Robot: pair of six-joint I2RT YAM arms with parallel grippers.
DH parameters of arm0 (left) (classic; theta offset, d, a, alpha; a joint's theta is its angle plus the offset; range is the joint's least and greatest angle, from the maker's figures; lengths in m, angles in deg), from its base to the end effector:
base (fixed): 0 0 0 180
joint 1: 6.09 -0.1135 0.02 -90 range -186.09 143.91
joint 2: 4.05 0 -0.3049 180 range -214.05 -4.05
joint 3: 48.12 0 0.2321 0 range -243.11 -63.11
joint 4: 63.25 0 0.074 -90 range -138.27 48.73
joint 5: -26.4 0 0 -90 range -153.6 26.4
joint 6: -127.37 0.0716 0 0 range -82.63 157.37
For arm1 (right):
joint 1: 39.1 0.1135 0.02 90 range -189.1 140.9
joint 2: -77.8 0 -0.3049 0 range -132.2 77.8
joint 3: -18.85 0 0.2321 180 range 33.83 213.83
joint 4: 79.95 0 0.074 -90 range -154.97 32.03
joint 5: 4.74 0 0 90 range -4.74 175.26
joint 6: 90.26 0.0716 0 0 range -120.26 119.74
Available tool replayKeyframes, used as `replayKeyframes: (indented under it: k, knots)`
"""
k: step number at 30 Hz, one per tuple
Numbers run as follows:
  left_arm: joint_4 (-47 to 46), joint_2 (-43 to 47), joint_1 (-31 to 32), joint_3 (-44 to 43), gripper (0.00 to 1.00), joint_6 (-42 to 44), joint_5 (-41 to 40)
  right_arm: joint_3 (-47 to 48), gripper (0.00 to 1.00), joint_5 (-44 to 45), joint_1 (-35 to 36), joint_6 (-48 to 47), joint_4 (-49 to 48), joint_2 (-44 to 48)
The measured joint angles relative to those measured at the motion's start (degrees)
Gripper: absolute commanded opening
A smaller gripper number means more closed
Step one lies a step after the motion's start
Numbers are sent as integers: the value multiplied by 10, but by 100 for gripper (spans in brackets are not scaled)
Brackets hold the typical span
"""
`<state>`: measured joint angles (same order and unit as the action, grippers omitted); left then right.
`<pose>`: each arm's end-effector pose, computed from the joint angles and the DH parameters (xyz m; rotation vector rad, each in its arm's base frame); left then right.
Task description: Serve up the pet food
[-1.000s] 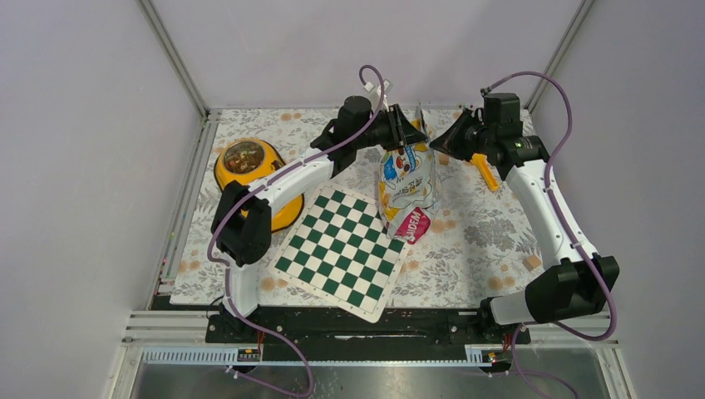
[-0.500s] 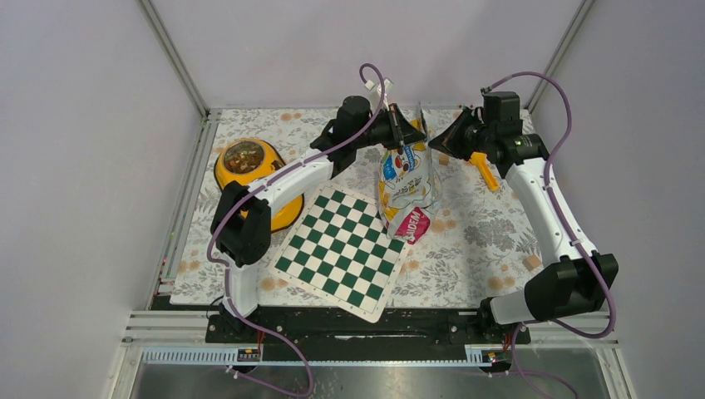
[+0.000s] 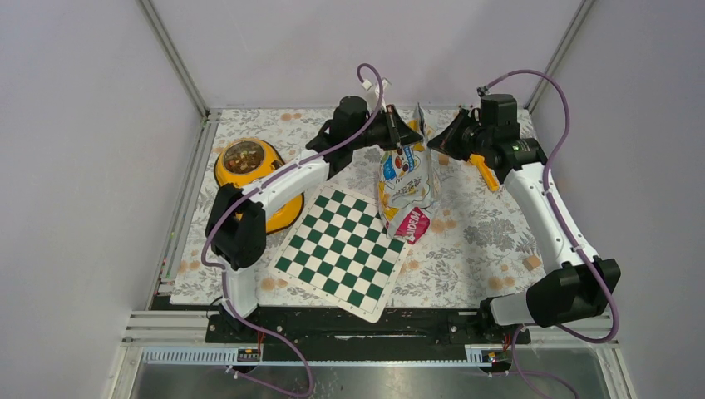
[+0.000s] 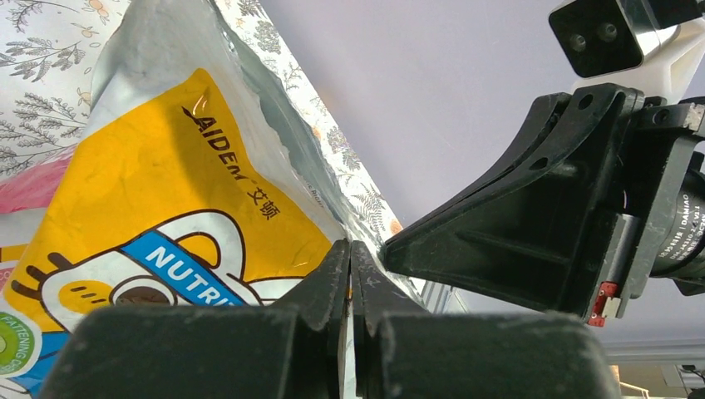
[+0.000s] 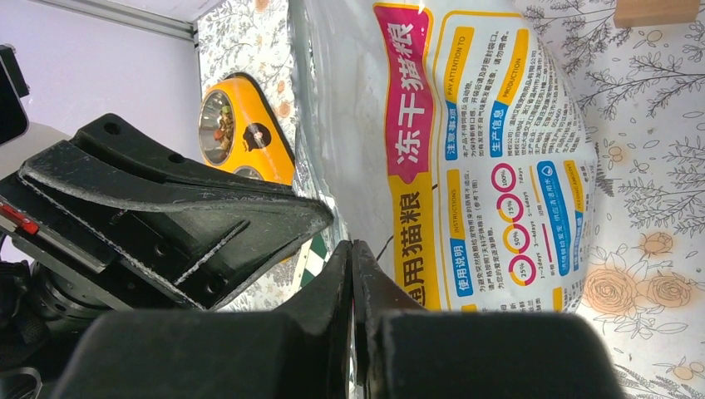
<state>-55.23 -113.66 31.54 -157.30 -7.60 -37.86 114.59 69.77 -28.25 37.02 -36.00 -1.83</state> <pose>0.3702 -0.3247 0.3786 0.2516 1.9169 -1.4052 0.3053 0.0780 0.4110 0.3165 2.1106 0.7870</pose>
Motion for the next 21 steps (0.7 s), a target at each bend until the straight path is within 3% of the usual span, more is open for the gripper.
replayKeyframes:
  k: [8, 14, 21]
  knots:
    - [-1, 5, -24, 10, 0, -11, 16, 0, 2, 19, -9, -12, 5, 1]
    - [-4, 5, -28, 10, 0, -28, 35, 18, 41, 1, -12, -18, 9, -17]
    - [-9, -1, -29, 6, 0, -38, 50, 54, 52, -13, -3, -18, 1, -47]
